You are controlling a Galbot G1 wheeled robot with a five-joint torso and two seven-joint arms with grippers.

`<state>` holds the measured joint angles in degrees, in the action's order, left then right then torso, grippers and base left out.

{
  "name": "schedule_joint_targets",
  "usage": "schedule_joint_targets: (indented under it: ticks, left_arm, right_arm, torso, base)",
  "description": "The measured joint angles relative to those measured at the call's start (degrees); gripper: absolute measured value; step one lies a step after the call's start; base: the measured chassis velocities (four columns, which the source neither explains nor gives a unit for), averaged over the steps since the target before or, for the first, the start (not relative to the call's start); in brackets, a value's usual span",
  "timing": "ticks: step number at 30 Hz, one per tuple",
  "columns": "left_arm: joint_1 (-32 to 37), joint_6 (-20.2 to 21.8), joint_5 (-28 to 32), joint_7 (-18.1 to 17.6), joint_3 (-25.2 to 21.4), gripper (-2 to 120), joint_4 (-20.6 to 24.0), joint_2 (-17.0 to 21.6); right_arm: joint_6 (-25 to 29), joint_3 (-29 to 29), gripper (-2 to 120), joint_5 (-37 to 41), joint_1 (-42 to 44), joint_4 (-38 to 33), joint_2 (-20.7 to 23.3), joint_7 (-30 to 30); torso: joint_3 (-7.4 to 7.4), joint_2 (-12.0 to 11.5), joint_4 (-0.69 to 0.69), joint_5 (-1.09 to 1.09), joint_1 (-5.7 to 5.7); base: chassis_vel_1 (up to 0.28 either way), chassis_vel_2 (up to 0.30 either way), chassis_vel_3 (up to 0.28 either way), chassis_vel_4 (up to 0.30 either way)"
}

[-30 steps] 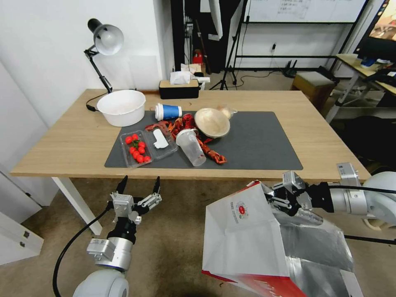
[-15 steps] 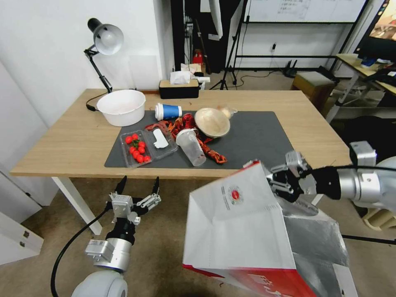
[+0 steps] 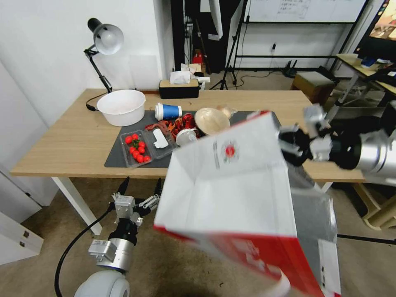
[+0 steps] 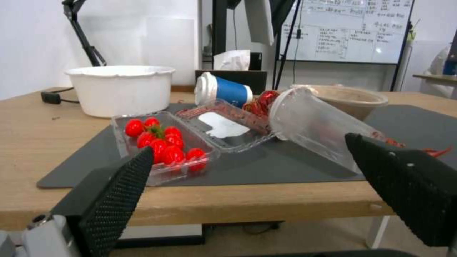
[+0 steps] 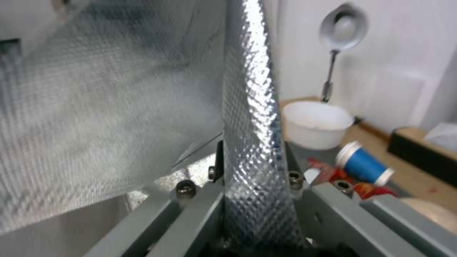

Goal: Pick up the food delivery bag from the floor and place it on the table.

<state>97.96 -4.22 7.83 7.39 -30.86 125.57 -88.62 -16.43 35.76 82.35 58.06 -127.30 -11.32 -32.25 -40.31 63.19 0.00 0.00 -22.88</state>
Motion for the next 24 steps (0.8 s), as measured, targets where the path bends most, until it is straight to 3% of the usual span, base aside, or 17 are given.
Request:
schedule_joint_targets:
  ticks: [7,10,13,15,17,19,21,23,24]
  left_arm:
    - [0.2,-0.1,-0.2,0.1,0.1,100,0.1,-0.2]
    - [0.4,-0.4,-0.4,0.1,0.1,100,0.3,-0.3]
    - [0.5,-0.6,-0.5,0.2,0.1,100,0.3,-0.4]
    - [0.6,-0.9,-0.9,0.3,0.1,100,0.4,-0.6]
    - [0.6,-0.9,-1.0,0.3,0.1,100,0.4,-0.6]
    - [0.7,-1.0,-1.3,0.4,0.2,100,0.5,-0.7]
    - [0.7,-1.0,-1.3,0.4,0.2,100,0.5,-0.8]
    - [0.9,-1.0,-1.6,0.5,0.4,100,0.6,-1.0]
    - [0.9,-1.0,-1.6,0.5,0.4,100,0.6,-1.0]
  right_arm:
    - [0.5,2.0,0,2.6,-2.3,0.2,-1.9,7.3]
    - [1.1,2.9,0,3.3,-3.9,-0.3,-3.8,16.4]
    - [1.3,3.4,0,3.2,-4.1,-0.5,-4.5,20.6]
    - [1.3,4.7,0,1.9,-3.9,-0.8,-5.9,28.8]
    - [1.3,5.0,0,1.6,-3.8,-0.8,-6.2,30.4]
    - [0.2,6.2,0,1.3,-4.1,-0.8,-7.5,38.4]
    - [-0.1,6.2,0,1.3,-4.2,-0.8,-7.7,39.6]
    - [-1.5,6.3,0,2.0,-5.1,-0.2,-9.6,48.3]
    - [-1.5,6.3,0,2.0,-5.1,-0.2,-9.6,48.3]
  torso:
    - [0.01,0.0,0.0,0.0,0.01]
    - [0.02,0.0,0.0,0.0,0.02]
    - [0.02,0.0,0.0,0.0,0.02]
    - [0.02,0.0,0.0,0.0,0.02]
    - [0.02,0.0,0.0,0.0,0.02]
    - [0.03,0.0,-0.01,0.0,0.02]
    - [0.03,0.0,-0.01,0.0,0.02]
    - [0.03,0.0,0.0,0.0,0.02]
    - [0.03,0.0,0.0,0.0,0.02]
  base:
    - [0.0,0.0,0.0,0.0]
    - [0.0,0.0,0.0,0.0]
    - [0.0,0.0,0.0,0.0]
    - [0.0,0.0,0.0,0.0]
    - [0.0,0.0,0.0,0.0]
    - [0.0,0.0,0.0,0.0]
    - [0.0,0.0,0.0,0.0]
    - [0.0,0.0,0.0,0.0]
    - [0.0,0.0,0.0,0.0]
